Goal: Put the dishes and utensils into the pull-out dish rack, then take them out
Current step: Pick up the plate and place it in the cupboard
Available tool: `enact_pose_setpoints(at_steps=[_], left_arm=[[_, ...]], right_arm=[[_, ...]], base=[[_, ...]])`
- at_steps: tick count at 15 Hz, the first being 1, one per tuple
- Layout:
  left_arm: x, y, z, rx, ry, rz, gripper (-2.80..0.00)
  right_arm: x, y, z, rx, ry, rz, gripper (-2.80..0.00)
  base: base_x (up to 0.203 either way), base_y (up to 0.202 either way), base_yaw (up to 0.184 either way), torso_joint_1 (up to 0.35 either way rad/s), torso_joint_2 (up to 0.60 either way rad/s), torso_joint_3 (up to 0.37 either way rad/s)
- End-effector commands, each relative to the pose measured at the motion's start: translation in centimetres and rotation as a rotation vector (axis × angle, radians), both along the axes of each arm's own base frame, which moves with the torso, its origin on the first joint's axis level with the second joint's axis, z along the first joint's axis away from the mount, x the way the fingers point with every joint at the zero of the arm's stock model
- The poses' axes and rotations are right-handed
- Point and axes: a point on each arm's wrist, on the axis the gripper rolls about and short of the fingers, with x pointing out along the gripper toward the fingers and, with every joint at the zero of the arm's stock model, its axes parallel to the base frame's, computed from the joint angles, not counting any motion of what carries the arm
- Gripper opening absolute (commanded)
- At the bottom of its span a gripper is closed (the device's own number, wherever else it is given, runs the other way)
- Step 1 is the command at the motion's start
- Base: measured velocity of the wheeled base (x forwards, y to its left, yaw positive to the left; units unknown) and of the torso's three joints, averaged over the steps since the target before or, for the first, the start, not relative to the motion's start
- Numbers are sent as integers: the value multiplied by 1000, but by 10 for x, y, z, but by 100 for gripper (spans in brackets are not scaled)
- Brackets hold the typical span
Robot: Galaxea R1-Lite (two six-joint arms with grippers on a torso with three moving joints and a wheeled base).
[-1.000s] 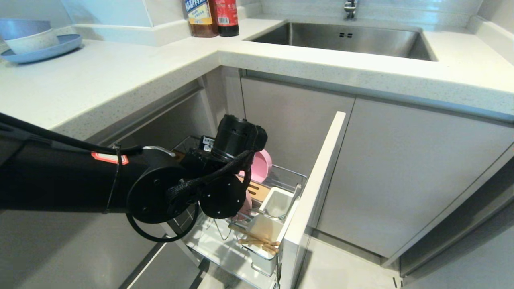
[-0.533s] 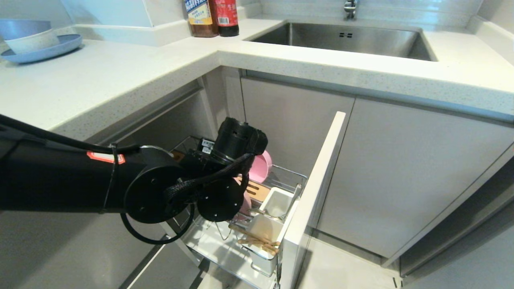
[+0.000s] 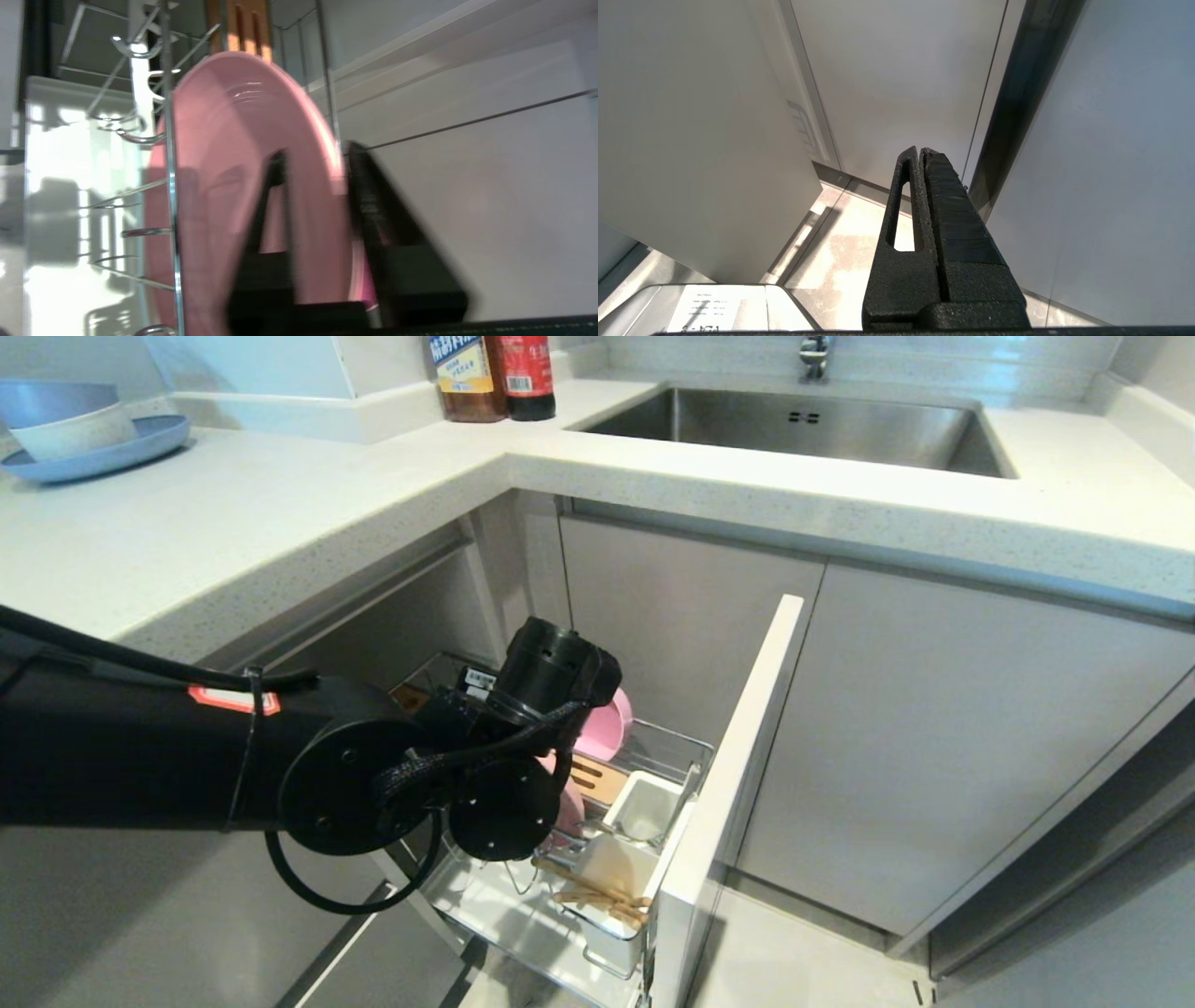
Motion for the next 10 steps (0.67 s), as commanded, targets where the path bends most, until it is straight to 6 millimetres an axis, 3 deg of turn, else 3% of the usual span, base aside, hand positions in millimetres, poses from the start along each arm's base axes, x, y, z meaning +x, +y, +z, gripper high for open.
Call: enact_pose_setpoints(at_steps=[1,7,10], left_arm=[[-1,1,0,7,1,9,0],[-2,1,0,10,6,5,0],[-10,0,12,-16,-15,-20,0]], right_arm=[[0,0,0,0,2,1,-280],[0,0,0,0,1,1,-280],[0,0,0,0,2,1,-280]], base=[[0,0,0,0,0,0],[0,0,0,0,0,0],[0,0,0,0,0,0]])
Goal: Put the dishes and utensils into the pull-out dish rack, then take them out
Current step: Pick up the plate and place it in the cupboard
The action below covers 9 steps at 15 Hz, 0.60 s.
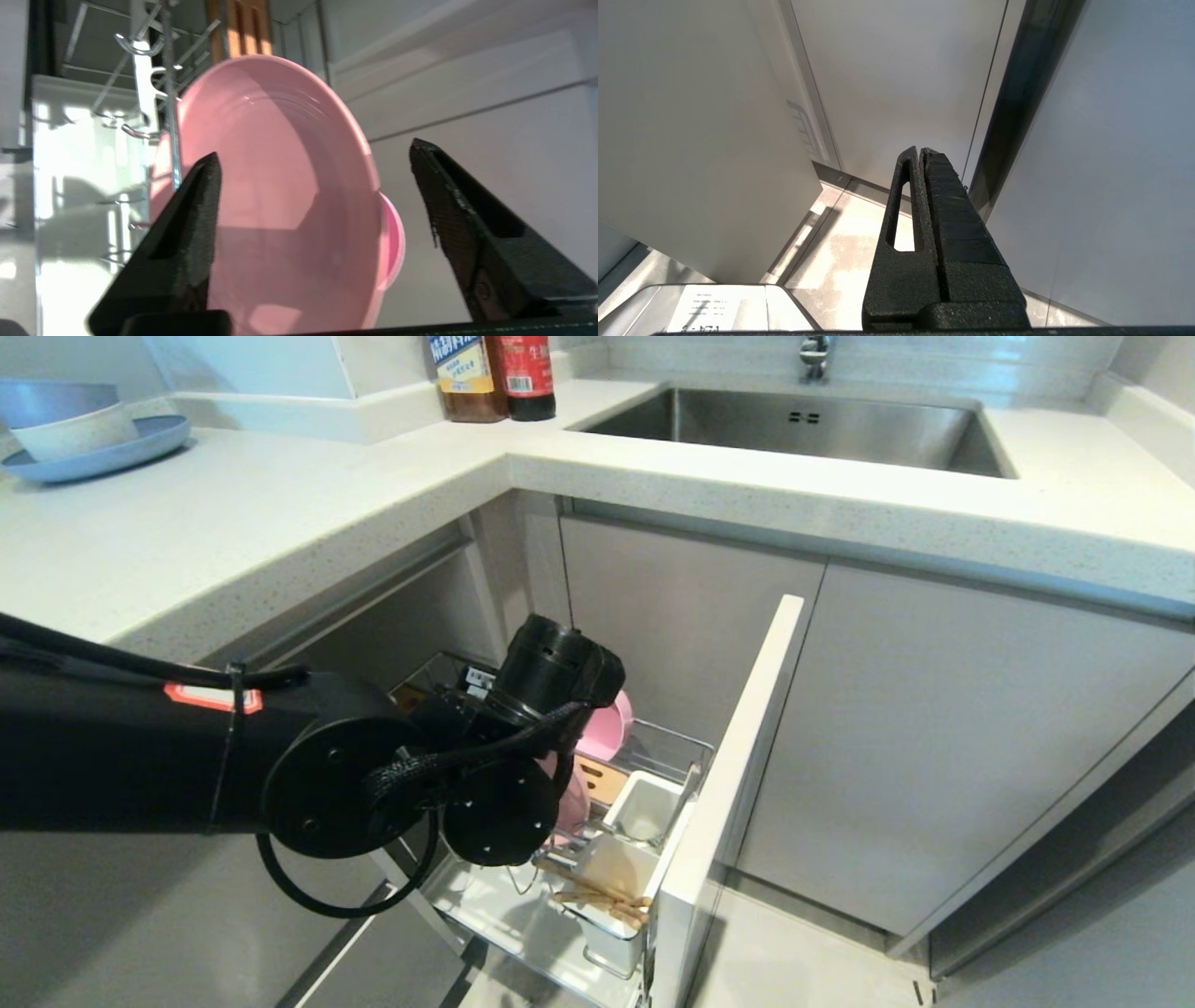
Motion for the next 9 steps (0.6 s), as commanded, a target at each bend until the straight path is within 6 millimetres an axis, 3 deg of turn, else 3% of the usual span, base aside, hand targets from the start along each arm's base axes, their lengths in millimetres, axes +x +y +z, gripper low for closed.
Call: enact_pose_setpoints(at_steps=[1,5,6,7,9], left_arm=[[-6,1,11,-32,-30,-6,0],[-19,-1,26,-62,-55,-41,0],[-25,1,32,-55,-50,-55,-230],[-29,1,36,-52,-47,-66,-280],[-38,1,42,-34,-31,-88,-280]], right_arm=[[0,0,0,0,2,1,-280],[0,0,0,0,2,0,-280],[0,0,0,0,2,1,-280],[0,0,0,0,2,1,-280],[0,0,0,0,2,1,-280]], base=[[0,0,0,0,0,0],[0,0,0,0,0,0],[0,0,0,0,0,0],[0,0,0,0,0,0],[0,0,0,0,0,0]])
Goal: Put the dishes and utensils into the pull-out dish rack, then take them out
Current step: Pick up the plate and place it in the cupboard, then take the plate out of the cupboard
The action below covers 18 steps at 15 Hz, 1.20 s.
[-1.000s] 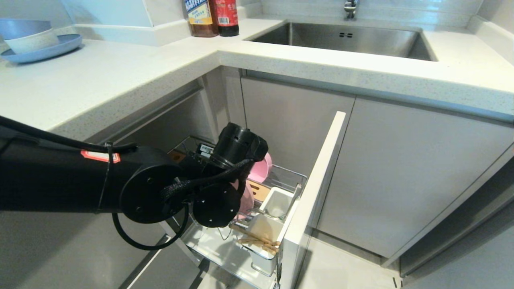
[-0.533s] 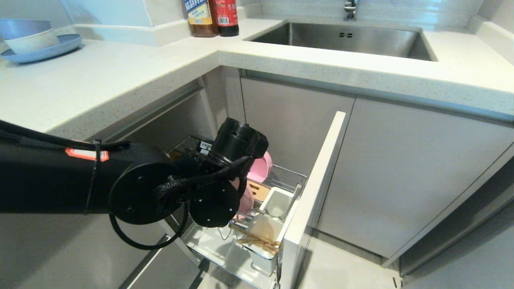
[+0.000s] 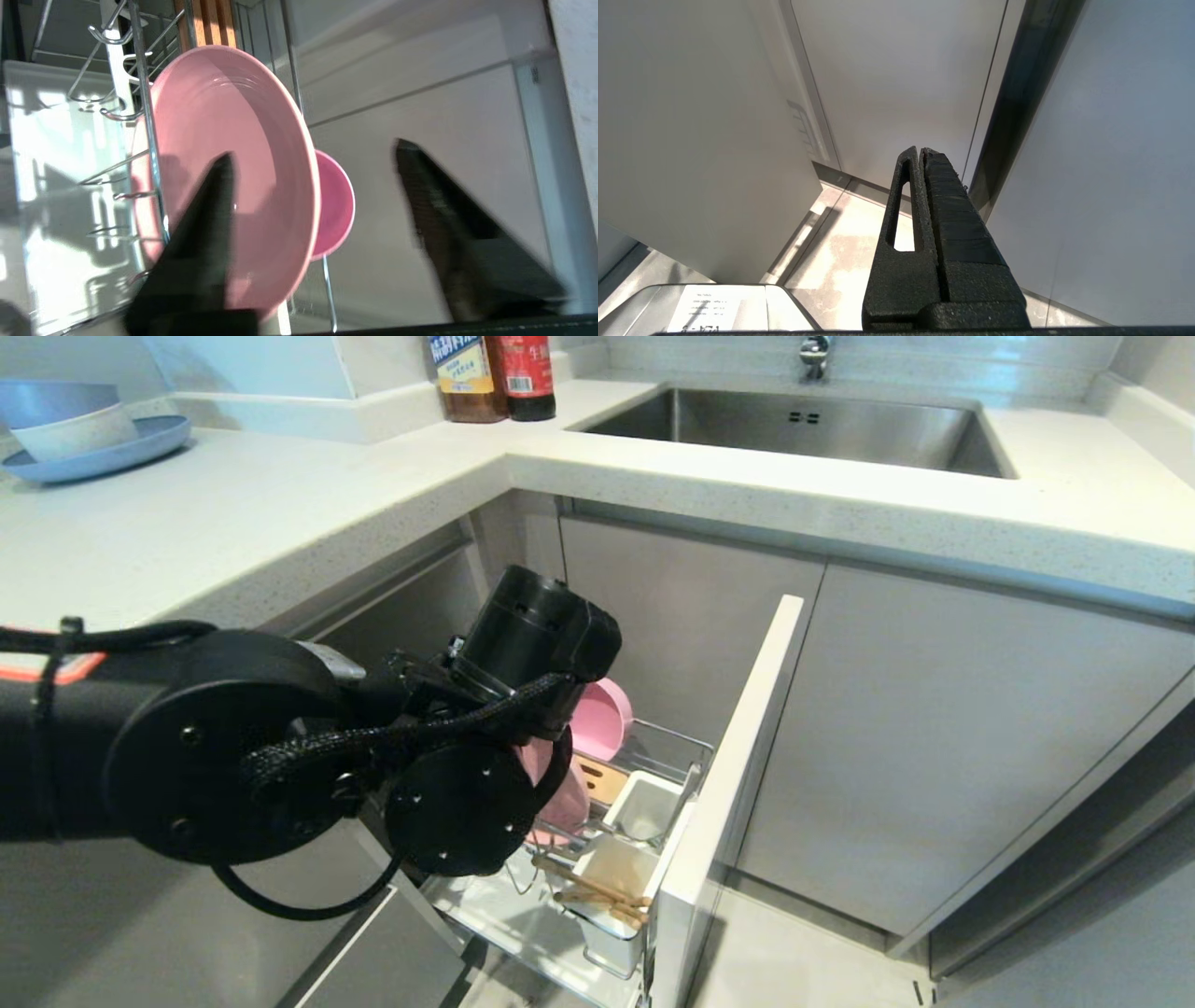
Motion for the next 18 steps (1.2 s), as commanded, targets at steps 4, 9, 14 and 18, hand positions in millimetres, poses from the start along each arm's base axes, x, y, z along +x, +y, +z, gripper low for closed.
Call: enact_pose_setpoints(at_steps=[4,9,14,18], left_arm=[[-12,5,35,-9,-31,-28,-280],[-18,14,88,217,-20,-104,-280],[-36,52,163,279,-99,-143,-280],[-49,125,215,306,-204,-114,-280]], right_arm=[[0,0,0,0,0,1,-280],[0,0,0,0,2,1,-280],[0,0,0,0,2,1,-280],[0,0,0,0,2,1,-280]], base=[[0,0,0,0,0,0],[0,0,0,0,0,0],[0,0,0,0,0,0],[0,0,0,0,0,0]])
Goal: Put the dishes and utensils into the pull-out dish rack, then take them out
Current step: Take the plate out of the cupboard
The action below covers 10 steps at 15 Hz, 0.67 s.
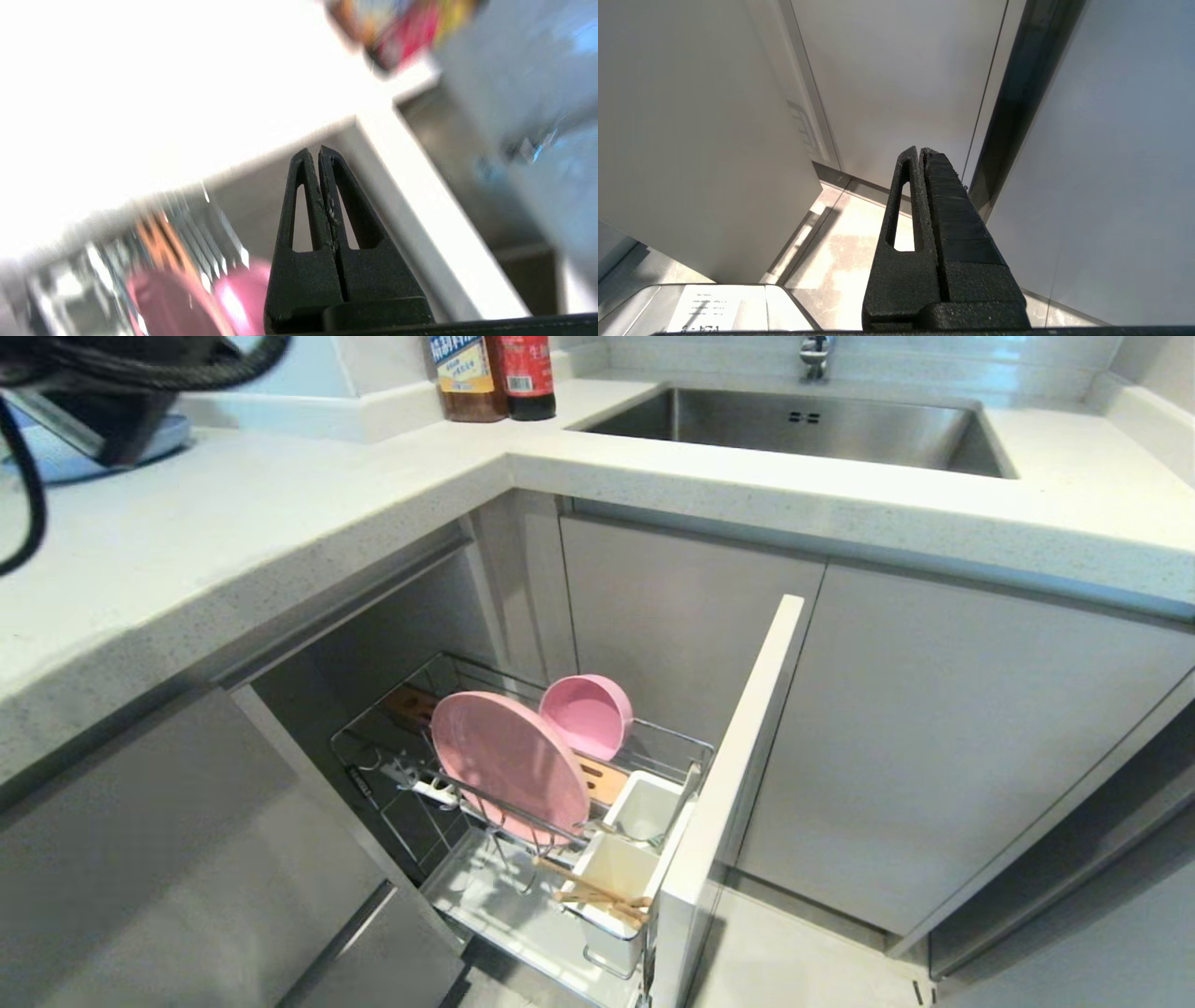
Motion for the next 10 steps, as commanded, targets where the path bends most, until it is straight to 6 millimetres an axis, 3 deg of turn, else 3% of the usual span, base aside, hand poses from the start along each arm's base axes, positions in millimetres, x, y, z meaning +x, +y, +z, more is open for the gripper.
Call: enact_pose_setpoints(at_steps=[1,3,6,10], left_arm=[[-18,44,24,-9,-80,52,-280],[-32,80,36,56,-128,102,-280],[-82,121,46,170,-225,113,-280],[-160,134,32,393,-297,72,-280]], right_arm=[[0,0,0,0,2,1,-280],[0,0,0,0,2,-1,-280],[0,0,0,0,2,1,-280],[0,0,0,0,1,1,-280]], base=[[0,0,0,0,0,0],[0,0,0,0,0,0],[0,0,0,0,0,0],[0,0,0,0,0,0]])
